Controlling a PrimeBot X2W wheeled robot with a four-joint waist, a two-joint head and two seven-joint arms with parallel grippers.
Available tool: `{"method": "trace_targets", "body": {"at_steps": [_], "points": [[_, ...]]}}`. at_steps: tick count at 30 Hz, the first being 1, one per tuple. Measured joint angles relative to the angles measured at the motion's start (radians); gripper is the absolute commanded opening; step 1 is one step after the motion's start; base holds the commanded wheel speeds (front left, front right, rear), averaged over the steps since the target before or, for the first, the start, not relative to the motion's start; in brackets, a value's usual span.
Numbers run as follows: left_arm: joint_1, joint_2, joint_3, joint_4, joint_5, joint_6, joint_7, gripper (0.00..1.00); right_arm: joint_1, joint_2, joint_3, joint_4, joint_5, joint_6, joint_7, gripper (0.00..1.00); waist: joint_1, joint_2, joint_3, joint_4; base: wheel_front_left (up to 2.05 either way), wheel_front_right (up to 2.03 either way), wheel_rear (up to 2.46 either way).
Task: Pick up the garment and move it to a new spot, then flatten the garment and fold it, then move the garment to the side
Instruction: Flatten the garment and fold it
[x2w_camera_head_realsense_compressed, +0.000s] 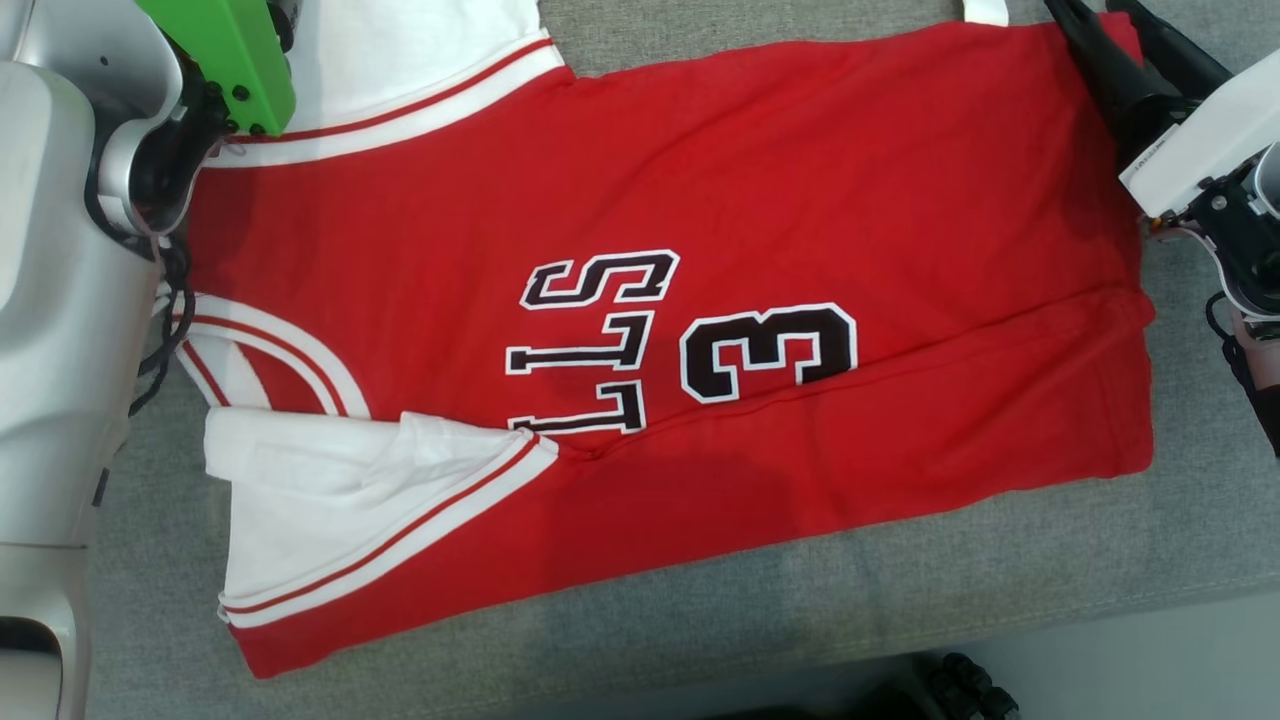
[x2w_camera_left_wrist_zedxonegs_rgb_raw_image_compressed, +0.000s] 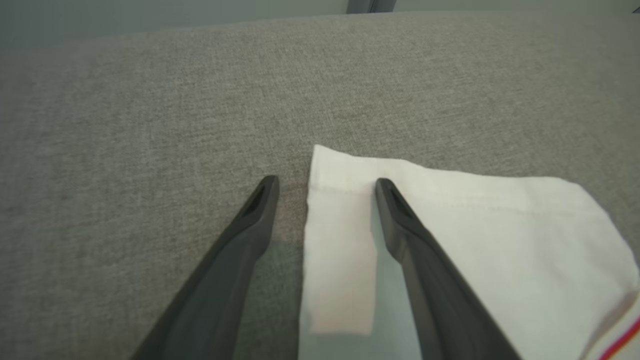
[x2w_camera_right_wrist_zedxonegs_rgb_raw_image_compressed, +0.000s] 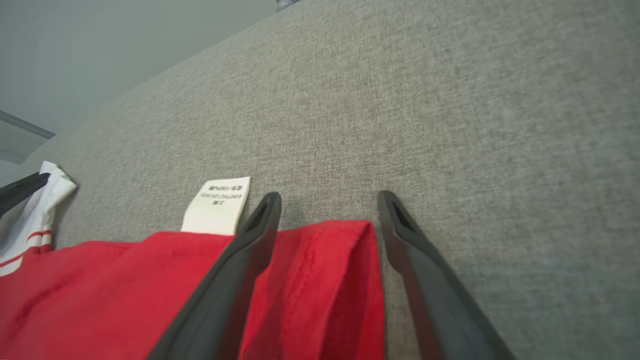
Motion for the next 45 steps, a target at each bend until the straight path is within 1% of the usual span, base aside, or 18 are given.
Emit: {"method": "trace_targets", "body": {"at_steps": [1,2,4,5,6,8,9,12,15,16,18,19,20,24,26,31,36,45], "points": [[0.000,0.000,0.000,0.000,0.000,0.000,0.000,1.00,0.000,0.000,0.000,0.000,0.000,0.000,0.000,1.00,0.0000,0.0000,0.000,0.000,0.00,0.00,0.00],[-0.011,-0.002,0.002,0.020,0.001,-0.005,-0.007,1.00,-0.004,0.004,0.003,0.006,0.001,0.014,-0.006,1.00,0.0000,0.0000,0.005,-0.009,0.00,0.00,0.00],[-0.018,-0.004,0.002,0.026,0.001,-0.009,-0.013,1.00,-0.005,0.005,0.004,0.007,0.001,0.016,-0.006,1.00,0.0000,0.0000,0.007,-0.012,0.00,0.00,0.00],[-0.026,-0.007,0.002,0.035,0.001,-0.012,-0.013,0.97,-0.009,0.007,0.006,0.009,0.002,0.020,-0.007,1.00,0.0000,0.0000,0.009,-0.014,0.00,0.00,0.00],[-0.033,-0.009,0.003,0.046,0.001,-0.015,-0.013,0.49,-0.012,0.008,0.007,0.012,0.002,0.022,-0.007,1.00,0.0000,0.0000,0.011,-0.016,0.00,0.00,0.00],[-0.044,-0.010,0.002,0.060,0.001,-0.022,-0.014,0.20,-0.017,0.008,0.011,0.018,0.002,0.030,-0.008,1.00,0.0000,0.0000,0.012,-0.017,0.00,0.00,0.00],[-0.048,-0.010,0.001,0.069,0.001,-0.025,-0.014,0.00,-0.019,0.008,0.013,0.021,0.002,0.031,-0.008,1.00,0.0000,0.0000,0.011,-0.018,0.00,0.00,0.00],[-0.059,-0.011,-0.001,0.093,0.001,-0.034,-0.014,0.00,-0.019,0.008,0.014,0.032,0.011,0.040,-0.009,1.00,0.0000,0.0000,0.009,-0.017,0.00,0.00,0.00],[-0.065,-0.026,-0.006,0.119,0.001,-0.044,-0.021,0.00,-0.021,0.009,0.019,0.046,0.017,0.048,-0.013,1.00,0.0000,0.0000,0.003,-0.015,0.00,0.00,0.00],[-0.067,-0.027,-0.006,0.124,0.001,-0.044,-0.021,0.00,-0.022,0.008,0.020,0.051,0.020,0.048,-0.013,0.62,-0.0001,0.0000,0.001,-0.013,0.00,0.00,0.00],[-0.070,-0.035,-0.007,0.144,0.001,-0.053,-0.023,0.00,-0.025,0.007,0.023,0.062,0.021,0.049,-0.013,0.09,-0.0001,0.0000,-0.004,-0.011,0.00,0.00,0.00],[-0.071,-0.036,-0.007,0.148,0.001,-0.053,-0.023,0.00,-0.026,0.007,0.026,0.067,0.021,0.049,-0.013,0.09,-0.0001,0.0000,-0.006,-0.010,0.00,0.00,0.00],[-0.073,-0.036,-0.007,0.151,0.001,-0.054,-0.022,0.00,-0.029,0.006,0.028,0.073,0.021,0.049,-0.012,0.00,-0.0001,0.0000,-0.009,-0.009,0.00,0.00,0.00],[-0.081,-0.039,-0.007,0.177,-0.002,-0.062,-0.024,0.00,-0.034,0.007,0.038,0.091,0.021,0.050,-0.007,0.00,0.0000,0.0000,-0.016,-0.007,0.00,0.00,0.00],[-0.083,-0.041,-0.006,0.184,-0.004,-0.069,-0.032,0.00,-0.036,0.007,0.040,0.095,0.022,0.057,-0.007,0.00,0.0000,0.0000,-0.019,-0.006,0.00,0.00,0.00],[-0.086,-0.056,-0.004,0.208,-0.016,-0.079,-0.068,0.00,-0.037,0.011,0.047,0.112,0.022,0.060,-0.021,0.00,0.0000,0.0000,-0.033,-0.003,0.00,0.00,0.00],[-0.086,-0.070,-0.004,0.217,-0.038,-0.091,-0.101,0.00,-0.036,0.030,0.062,0.128,0.021,0.066,-0.058,0.00,-0.0001,0.0000,-0.058,0.001,0.00,0.00,0.00],[-0.067,-0.076,-0.009,0.239,-0.074,-0.104,-0.160,0.00,-0.011,0.035,0.102,0.146,-0.002,0.075,-0.162,0.00,0.0000,0.0000,-0.135,0.014,0.00,0.00,0.00]]}}
